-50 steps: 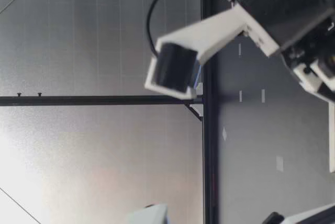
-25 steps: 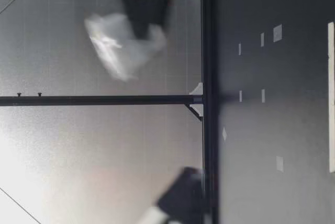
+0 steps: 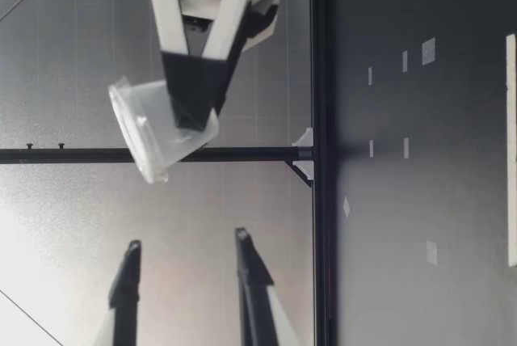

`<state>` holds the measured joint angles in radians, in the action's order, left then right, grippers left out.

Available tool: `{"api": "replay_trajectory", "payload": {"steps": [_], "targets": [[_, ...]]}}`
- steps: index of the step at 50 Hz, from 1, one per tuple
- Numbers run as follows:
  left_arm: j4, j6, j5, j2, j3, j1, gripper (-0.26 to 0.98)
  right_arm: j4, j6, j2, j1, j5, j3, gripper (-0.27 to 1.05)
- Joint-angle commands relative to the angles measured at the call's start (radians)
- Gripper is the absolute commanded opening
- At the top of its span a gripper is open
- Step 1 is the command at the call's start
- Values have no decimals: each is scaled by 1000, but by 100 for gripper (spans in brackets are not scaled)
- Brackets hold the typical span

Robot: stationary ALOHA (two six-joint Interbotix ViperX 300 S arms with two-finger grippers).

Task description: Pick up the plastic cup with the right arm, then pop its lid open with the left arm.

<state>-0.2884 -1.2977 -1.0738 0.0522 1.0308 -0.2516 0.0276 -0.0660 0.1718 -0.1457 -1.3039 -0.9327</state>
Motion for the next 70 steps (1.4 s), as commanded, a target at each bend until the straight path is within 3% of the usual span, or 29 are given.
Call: {"api": "replay_trajectory", "payload": {"steps": [1, 23, 47, 53, 64, 70], "targets": [[3, 0, 5, 11, -26, 5, 67, 2, 2, -11, 23, -9, 28, 36], [31, 9, 2, 25, -18, 3, 67, 35, -14, 84, 80, 132, 120, 36], [35, 91, 0, 57, 8, 3, 67, 26, -160, 103, 67, 160, 21, 36], [35, 268, 0, 57, 31, 5, 67, 29, -166, 28, 58, 160, 15, 36], [38, 887, 41, 112, 66, 3, 67, 46, -232, -121, 37, 173, -2, 36], [40, 1212, 138, 137, 63, 3, 67, 54, -275, -146, 18, 196, -3, 36]]}}
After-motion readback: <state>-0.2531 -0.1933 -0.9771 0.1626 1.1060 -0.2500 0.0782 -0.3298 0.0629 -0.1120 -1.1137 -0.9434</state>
